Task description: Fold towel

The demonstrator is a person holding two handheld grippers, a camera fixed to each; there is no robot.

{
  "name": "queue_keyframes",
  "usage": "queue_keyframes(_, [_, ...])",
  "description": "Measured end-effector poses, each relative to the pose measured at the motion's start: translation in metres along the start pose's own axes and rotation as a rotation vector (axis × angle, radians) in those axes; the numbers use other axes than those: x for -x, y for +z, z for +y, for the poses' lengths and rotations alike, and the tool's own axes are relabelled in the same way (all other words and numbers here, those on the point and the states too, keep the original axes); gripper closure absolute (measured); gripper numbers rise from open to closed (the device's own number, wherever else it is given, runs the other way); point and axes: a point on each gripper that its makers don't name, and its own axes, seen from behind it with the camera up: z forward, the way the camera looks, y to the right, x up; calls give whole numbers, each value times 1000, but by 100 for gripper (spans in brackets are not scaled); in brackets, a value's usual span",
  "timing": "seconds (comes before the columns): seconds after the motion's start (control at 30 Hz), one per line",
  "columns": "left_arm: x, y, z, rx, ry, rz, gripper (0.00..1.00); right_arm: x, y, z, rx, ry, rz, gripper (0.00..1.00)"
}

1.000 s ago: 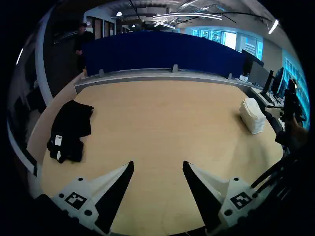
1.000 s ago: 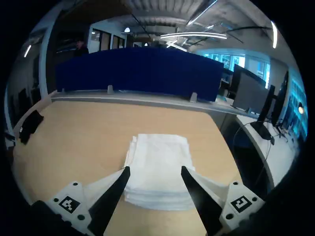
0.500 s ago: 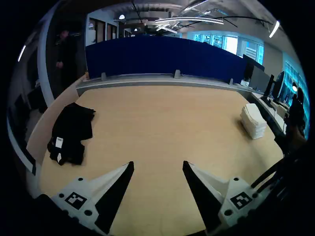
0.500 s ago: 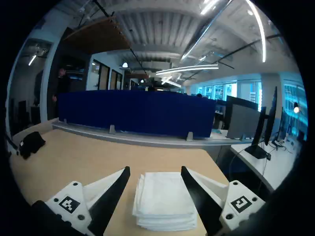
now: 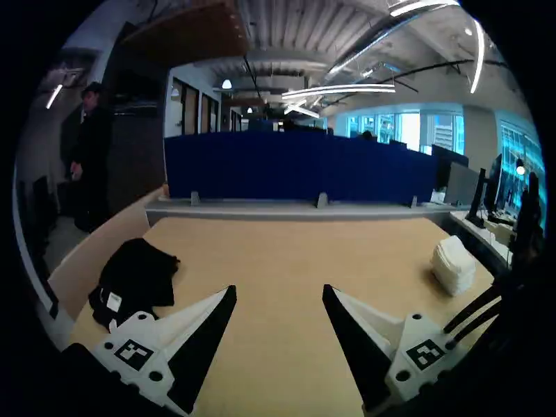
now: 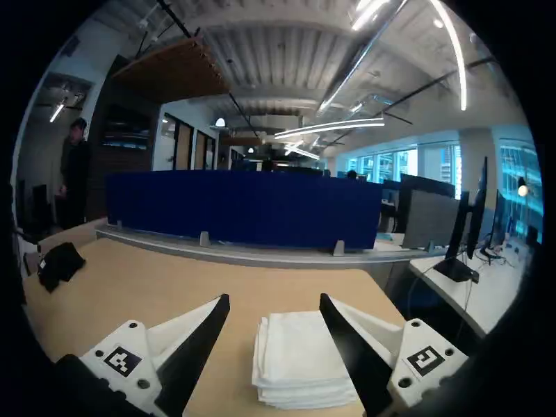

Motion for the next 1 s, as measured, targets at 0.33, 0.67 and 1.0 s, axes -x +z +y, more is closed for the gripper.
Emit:
queue_keyframes(0.33, [-41,4,-11,-36,-10,155,8,-6,-7,-15,-3,-12,8,0])
queue_keyframes(0.67, [-48,16,-5,-10,1,190,8,-19,-5,-50,15,11,34,0])
queue_keyframes(1.0, [-62,27,-14,-19,-3,236,8,-28,1,-90,0,24,56,0])
